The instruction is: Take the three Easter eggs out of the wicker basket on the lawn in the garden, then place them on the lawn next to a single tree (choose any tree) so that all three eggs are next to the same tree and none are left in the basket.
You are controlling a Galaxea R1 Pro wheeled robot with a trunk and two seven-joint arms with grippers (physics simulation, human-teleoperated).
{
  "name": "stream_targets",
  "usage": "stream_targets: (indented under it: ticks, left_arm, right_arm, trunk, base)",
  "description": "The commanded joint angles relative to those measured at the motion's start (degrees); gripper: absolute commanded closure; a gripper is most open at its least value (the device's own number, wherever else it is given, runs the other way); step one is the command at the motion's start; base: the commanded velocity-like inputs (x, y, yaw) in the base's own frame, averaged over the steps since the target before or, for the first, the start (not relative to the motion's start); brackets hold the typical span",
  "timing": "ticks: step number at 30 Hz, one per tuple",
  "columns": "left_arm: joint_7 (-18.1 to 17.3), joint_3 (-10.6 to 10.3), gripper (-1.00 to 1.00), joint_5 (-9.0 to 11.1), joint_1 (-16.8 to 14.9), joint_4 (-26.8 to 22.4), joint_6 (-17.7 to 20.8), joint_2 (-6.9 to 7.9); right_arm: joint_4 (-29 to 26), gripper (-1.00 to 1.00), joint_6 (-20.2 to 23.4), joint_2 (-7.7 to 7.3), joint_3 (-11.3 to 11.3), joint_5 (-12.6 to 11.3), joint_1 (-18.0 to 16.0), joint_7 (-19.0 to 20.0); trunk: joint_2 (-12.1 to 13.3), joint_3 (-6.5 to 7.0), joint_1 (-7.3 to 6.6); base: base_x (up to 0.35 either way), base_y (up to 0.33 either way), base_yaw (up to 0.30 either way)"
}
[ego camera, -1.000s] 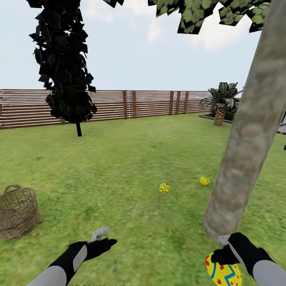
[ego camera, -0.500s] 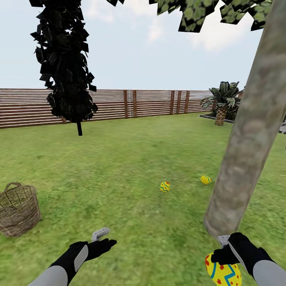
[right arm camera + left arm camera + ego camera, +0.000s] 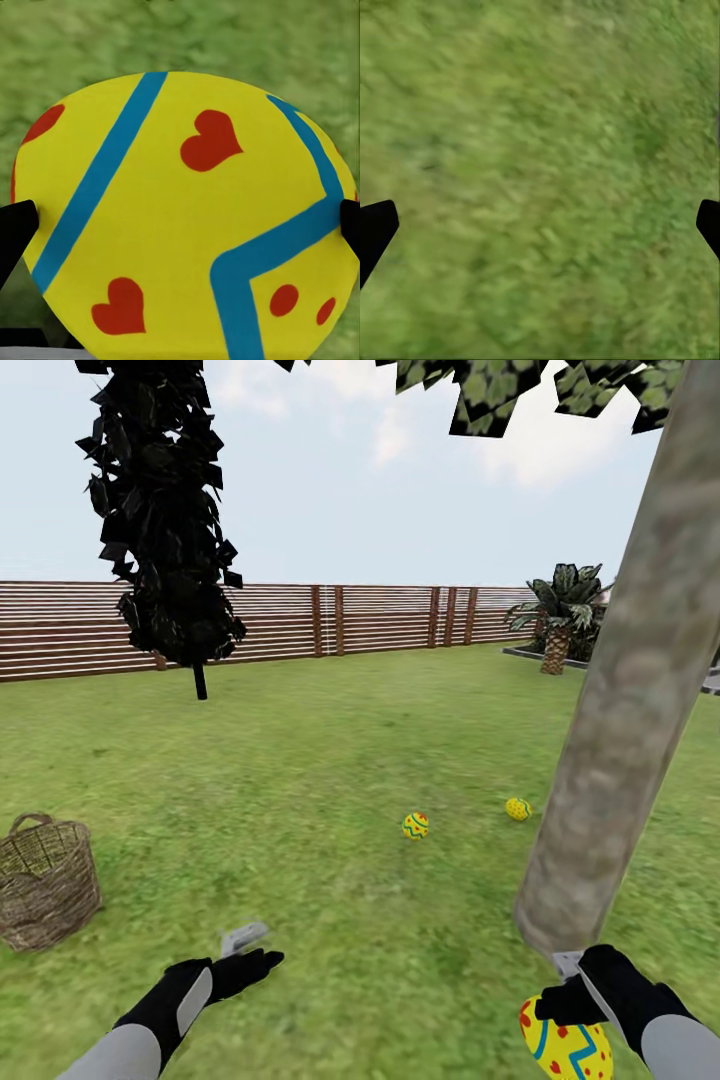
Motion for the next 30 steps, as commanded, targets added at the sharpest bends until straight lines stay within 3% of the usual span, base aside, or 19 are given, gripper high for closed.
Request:
stream_targets:
  ticks: [1,3,9,30]
  left_arm:
    - [-0.1,0.2,-1.0,0.6,0.0,-1.8,0.7,0.99]
    - [-0.2,0.3,-1.0,0.7,0.0,-3.3,0.8,1.75]
    - [-0.4,0.4,-1.0,1.0,0.0,-3.6,0.9,1.8]
    - [0.0,0.2,-1.0,0.6,0.0,-2.8,0.8,-0.58]
  right_arm:
    - [-0.1,1.0,0.2,0.01,0.0,0.6,0.0,0.5]
    - [-0.1,1.0,0.2,0.03,0.0,0.7,0.0,0.5]
    - [-0.2,1.0,0.2,0.09,0.3,0.8,0.0,0.5]
    - [-0.2,1.0,0.2,-0.04,0.1,0.6,0.0,0.5]
  trunk:
    - [-0.4,-0.25,0.22]
    - [-1.2,-0.61,0.66]
    - [-3.7,-1.69,1.98]
    - [-12.1,-5.53,6.59]
  base:
    - [0.0,0.0,0.0]
    - [0.0,0.0,0.0]
    - [0.0,0.0,0.0]
    - [0.0,0.0,0.0]
